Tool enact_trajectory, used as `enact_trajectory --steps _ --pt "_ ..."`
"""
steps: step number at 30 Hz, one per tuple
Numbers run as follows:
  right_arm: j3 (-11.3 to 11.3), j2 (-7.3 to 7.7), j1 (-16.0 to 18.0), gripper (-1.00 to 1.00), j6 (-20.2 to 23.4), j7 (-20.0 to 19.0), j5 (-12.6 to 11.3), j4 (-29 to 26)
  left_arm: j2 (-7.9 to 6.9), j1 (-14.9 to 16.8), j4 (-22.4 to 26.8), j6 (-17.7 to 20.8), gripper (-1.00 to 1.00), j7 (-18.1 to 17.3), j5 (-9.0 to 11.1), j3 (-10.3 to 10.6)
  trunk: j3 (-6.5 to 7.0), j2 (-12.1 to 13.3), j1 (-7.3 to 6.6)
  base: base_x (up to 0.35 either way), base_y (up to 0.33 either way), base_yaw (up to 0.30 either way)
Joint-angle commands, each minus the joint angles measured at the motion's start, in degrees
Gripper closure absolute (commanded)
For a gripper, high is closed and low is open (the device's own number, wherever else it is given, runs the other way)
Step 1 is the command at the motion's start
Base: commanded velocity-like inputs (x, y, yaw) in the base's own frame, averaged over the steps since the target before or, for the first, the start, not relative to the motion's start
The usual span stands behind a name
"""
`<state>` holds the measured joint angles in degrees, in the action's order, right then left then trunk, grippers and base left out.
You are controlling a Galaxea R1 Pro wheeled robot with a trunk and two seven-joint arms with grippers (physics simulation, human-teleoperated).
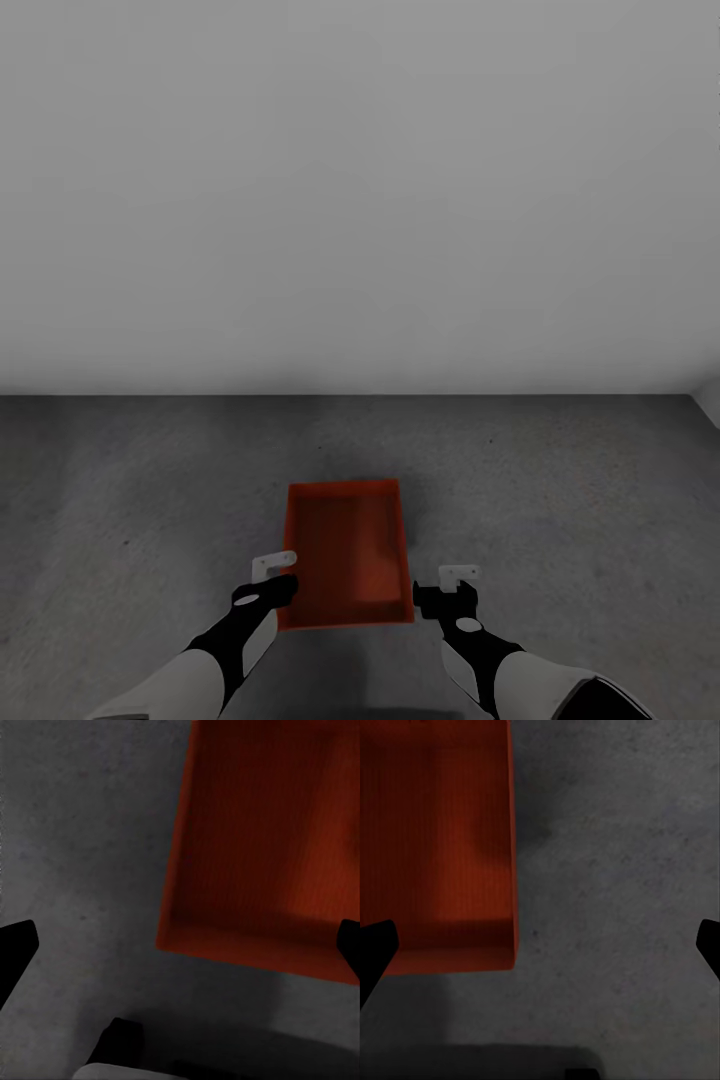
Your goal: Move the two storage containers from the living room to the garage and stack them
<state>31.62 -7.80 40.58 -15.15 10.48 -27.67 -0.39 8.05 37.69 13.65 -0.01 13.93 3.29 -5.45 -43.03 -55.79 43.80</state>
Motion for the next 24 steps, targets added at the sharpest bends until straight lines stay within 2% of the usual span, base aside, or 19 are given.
enact_trajectory --steps 1,24 --pt "0.48 -0.02 0.02 -1.0 -0.14 0.17 -0.46 0.04 0.02 0.01 0.05 0.0 -1.0 0.04 0.34 -0.25 0.15 0.39 -0.22 0.0 0.0 0.0" --pt "0.49 -0.02 0.02 -1.0 -0.14 0.16 -0.46 0.04 -0.05 0.02 -0.04 -0.01 -1.0 0.04 0.36 -0.25 4.28 9.61 -5.27 0.0 0.0 0.0"
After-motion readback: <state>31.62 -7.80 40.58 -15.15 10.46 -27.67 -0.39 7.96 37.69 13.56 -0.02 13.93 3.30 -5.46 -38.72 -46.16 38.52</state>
